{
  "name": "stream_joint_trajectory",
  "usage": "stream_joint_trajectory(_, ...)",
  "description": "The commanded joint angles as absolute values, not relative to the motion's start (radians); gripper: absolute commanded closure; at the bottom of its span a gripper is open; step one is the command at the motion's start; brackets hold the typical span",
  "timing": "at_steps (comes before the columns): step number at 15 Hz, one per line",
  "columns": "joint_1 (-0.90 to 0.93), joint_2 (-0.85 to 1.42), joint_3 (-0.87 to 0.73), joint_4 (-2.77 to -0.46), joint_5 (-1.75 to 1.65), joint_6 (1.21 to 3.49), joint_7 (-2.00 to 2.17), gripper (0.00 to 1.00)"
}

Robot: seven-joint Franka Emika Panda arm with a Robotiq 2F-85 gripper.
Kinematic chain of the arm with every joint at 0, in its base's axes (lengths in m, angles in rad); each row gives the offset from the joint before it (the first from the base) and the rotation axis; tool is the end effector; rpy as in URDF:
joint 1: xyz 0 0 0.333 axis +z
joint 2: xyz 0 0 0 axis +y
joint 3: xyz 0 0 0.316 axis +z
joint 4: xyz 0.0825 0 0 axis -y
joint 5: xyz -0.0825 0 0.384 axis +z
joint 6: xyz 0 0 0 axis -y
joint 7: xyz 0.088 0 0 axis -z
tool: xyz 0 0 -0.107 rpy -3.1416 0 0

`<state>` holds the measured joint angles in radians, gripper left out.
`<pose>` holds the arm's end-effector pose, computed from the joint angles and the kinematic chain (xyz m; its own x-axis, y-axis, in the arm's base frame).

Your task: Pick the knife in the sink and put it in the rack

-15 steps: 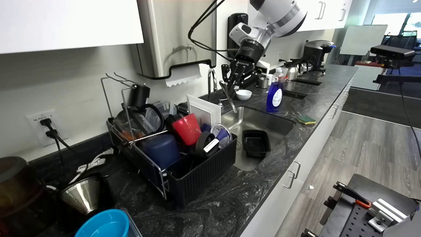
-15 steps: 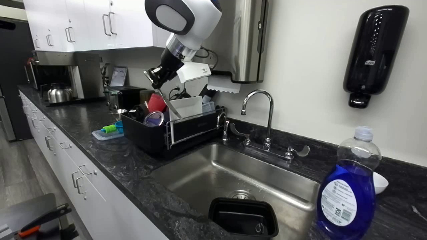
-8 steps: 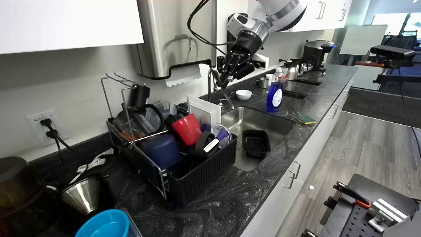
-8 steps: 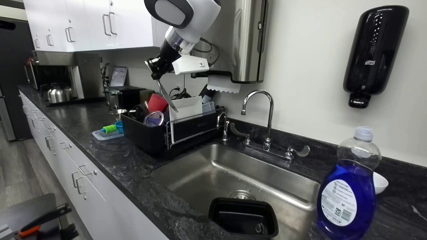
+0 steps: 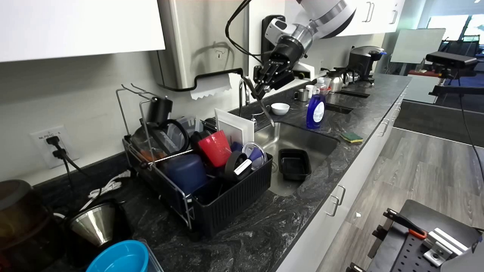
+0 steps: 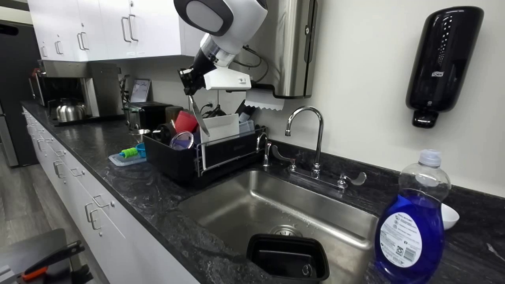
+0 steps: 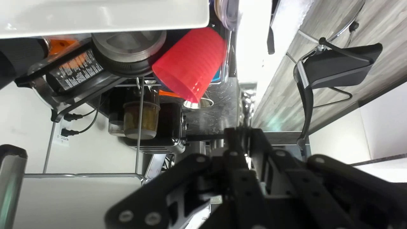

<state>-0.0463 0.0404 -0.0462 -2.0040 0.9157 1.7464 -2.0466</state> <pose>0.5476 0.0211 0.4467 -0.0457 0.6133 0.7885 0.9979 0.0641 0.0080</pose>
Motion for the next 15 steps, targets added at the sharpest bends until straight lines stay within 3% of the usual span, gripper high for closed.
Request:
stream_joint_trajectory(1,-0.060,0.054,-0.057,-2.005,0.938,1.746,-2.040,0.96)
stream_joint_trajectory(2,-0.056,0.049,-0.054,-2.002,0.914,1.744,-2.045,0.96)
stream_joint_trajectory(3,-0.057,0.052,-0.056,-2.002,0.914,1.744,-2.045,0.86)
stream_joint_trajectory(15,-0.055,0.053,-0.055,-2.001,0.914,1.744,-2.045,0.86)
